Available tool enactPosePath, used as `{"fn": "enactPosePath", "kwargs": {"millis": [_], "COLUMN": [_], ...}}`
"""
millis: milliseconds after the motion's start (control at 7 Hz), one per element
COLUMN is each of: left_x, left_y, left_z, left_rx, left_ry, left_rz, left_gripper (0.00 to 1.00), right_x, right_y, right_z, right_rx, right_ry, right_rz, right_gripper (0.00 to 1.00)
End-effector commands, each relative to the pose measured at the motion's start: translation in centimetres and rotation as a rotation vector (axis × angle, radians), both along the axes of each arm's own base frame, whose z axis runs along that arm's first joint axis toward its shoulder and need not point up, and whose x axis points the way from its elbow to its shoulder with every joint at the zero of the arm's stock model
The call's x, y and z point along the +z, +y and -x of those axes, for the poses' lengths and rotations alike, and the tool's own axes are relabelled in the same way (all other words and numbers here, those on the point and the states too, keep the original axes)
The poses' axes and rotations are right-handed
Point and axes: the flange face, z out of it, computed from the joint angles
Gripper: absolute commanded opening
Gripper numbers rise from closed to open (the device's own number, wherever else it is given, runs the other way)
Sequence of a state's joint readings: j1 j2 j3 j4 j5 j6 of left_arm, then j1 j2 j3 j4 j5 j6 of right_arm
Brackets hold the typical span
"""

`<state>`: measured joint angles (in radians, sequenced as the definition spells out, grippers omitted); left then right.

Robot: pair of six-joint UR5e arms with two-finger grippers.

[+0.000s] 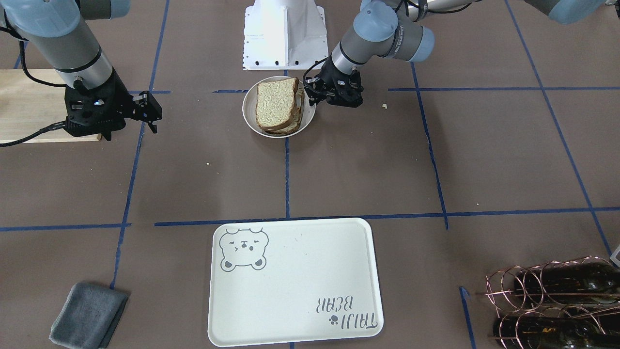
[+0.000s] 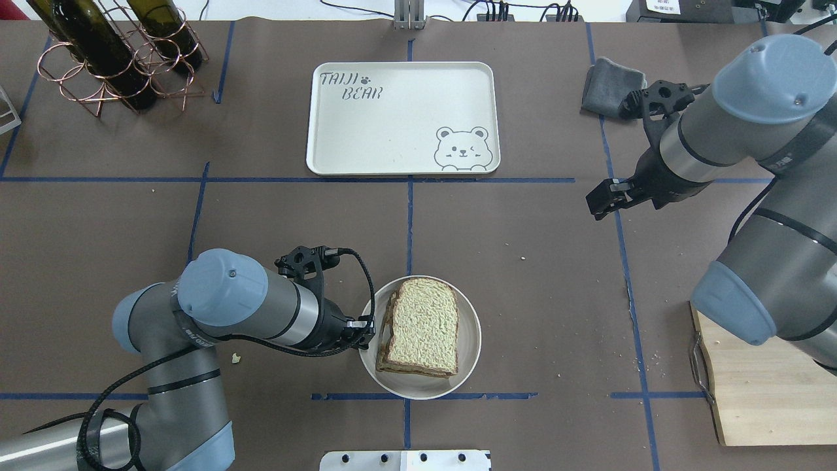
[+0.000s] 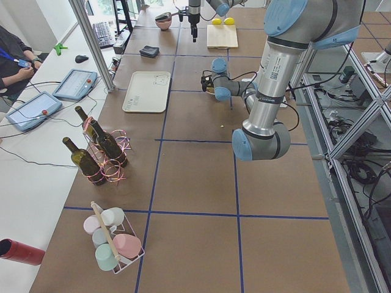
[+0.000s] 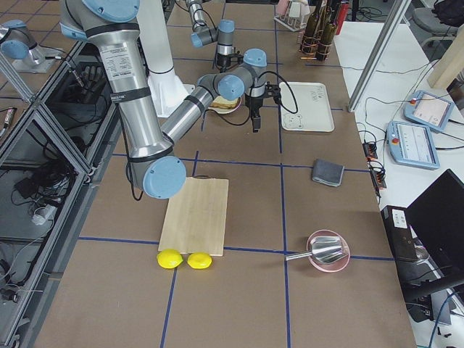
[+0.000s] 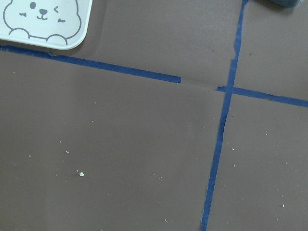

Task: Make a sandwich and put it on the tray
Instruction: 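Lift and carry the plate with the left gripper onto the tray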

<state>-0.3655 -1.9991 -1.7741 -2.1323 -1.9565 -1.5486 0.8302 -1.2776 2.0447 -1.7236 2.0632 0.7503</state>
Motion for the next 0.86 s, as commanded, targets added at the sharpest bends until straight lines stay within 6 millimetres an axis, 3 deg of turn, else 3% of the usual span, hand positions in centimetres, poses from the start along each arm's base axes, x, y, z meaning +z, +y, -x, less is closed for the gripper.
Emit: {"fn": "enactPosePath", "kwargs": {"millis": [0,143,429,571,714], "left_x": [-1.0,-1.0,0.5,1.3,0.7], "left_y": [-1.0,-3.4,-9.8,-12.7,-16.0], "left_z": [2.4,4.3,7.7,7.4,6.2], "left_rx": [-0.008,-0.035,-0.132,-0.182,-0.235], "left_ry": [0.121,0.128,0.093,0.066,0.057], "left_rz": [0.075,0.107,0.183,0.236,0.302], "left_gripper": [0.00,0.00,0.00,0.00,0.00], "right_x": [1.2,2.4,7.2,9.6,11.2], "right_y": [-1.0,-1.1,-2.0,-3.1,-4.0], "right_z": [-2.4,-4.3,-10.3,-13.4,-15.2], "right_rx": [-0.006,-0.027,-0.088,-0.106,-0.142], "right_ry": [0.011,0.009,0.048,0.086,0.112], "right_rz": [-0.019,-0.023,-0.057,-0.060,-0.072], "right_gripper": [1.00,1.00,1.00,1.00,1.00]}}
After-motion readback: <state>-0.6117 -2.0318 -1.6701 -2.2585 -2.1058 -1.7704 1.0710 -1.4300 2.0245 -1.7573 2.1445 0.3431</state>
